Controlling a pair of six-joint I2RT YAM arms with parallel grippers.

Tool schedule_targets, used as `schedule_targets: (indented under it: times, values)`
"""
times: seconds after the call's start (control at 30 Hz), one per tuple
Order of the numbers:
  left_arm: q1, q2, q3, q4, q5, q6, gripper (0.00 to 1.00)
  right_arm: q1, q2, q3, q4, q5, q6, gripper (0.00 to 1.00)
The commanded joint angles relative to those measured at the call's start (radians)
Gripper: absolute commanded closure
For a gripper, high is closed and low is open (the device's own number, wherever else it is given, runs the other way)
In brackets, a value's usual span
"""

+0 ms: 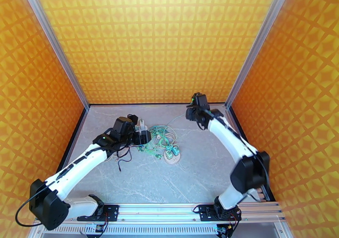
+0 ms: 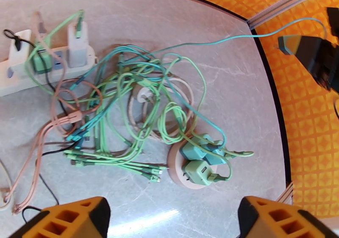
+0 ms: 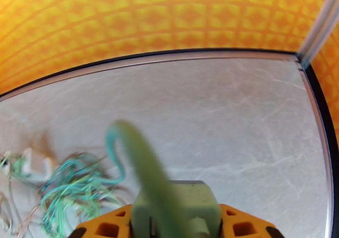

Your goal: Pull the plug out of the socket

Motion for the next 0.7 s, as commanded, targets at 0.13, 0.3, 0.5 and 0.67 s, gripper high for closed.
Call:
schedule_targets:
  times: [0.13,0.3,0.5,0.67]
  values:
    - [0.026,-0.065,-0.036,-0.030,-0.055,0.012,0.00,-0.111,0.226,0.157,-0.122,0.025,-0.003,0.71]
    - [0.039,-0.091,-0.063,-0.028,-0.065,0.006,0.00,-0.146,0.370,0.257,-0.205,0.032,-0.026,0.70]
    - [0.051,-0.096,-0.076,-0.017,-0.070,0.002,0.00,-0.164,0.476,0.343,-0.276,0.040,-0.058,0.68]
    - [0.053,-0.085,-0.087,0.002,-0.070,-0.003,0.00,-0.170,0.521,0.374,-0.300,0.035,-0.071,0.66]
